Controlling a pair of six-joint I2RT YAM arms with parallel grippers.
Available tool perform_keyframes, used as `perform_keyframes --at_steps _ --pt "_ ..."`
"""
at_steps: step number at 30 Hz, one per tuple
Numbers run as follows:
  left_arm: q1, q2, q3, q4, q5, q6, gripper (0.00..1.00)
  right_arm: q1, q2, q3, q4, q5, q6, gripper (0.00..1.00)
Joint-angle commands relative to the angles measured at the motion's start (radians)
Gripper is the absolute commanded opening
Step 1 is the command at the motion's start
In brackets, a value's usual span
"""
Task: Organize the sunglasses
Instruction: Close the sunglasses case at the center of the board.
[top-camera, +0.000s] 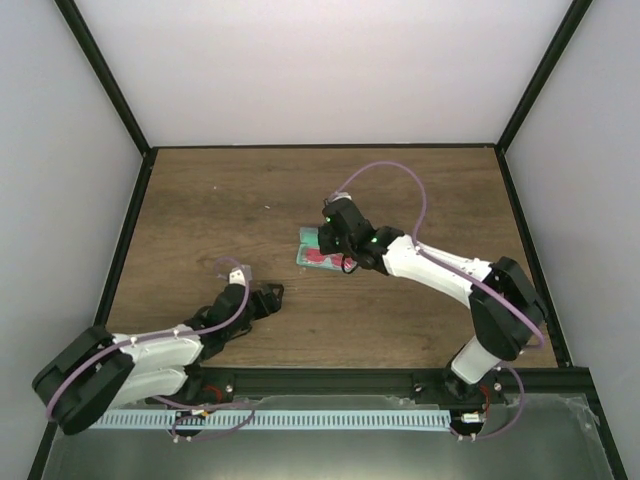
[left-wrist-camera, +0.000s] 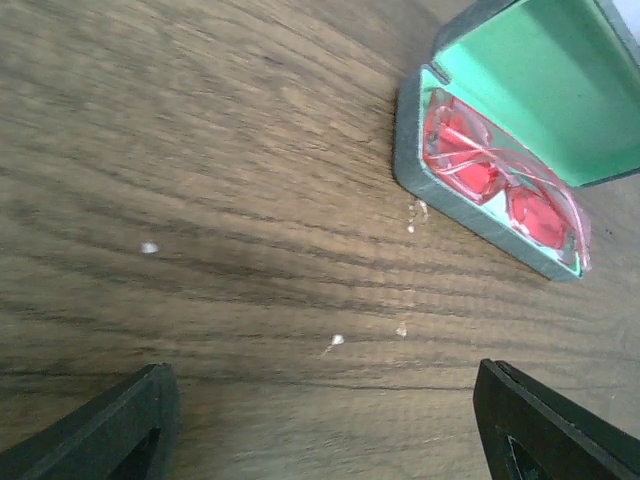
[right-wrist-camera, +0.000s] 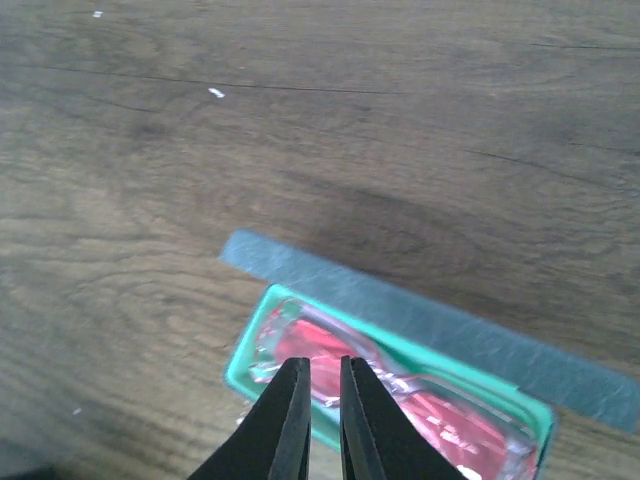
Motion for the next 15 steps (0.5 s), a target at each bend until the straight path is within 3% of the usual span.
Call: perform_keyframes --at_steps 1,15 --pt "-0.04 0.088 0.037 0.114 -0.004 -0.008 0.83 -0.038 0.049 0.062 -0.006 -0.013 -0.026 0.1" --pt "-0.047 0.266 0.101 0.181 0.022 -0.01 0.83 -0.067 0.183 0.159 -0.057 0.047 -0.019 0.11"
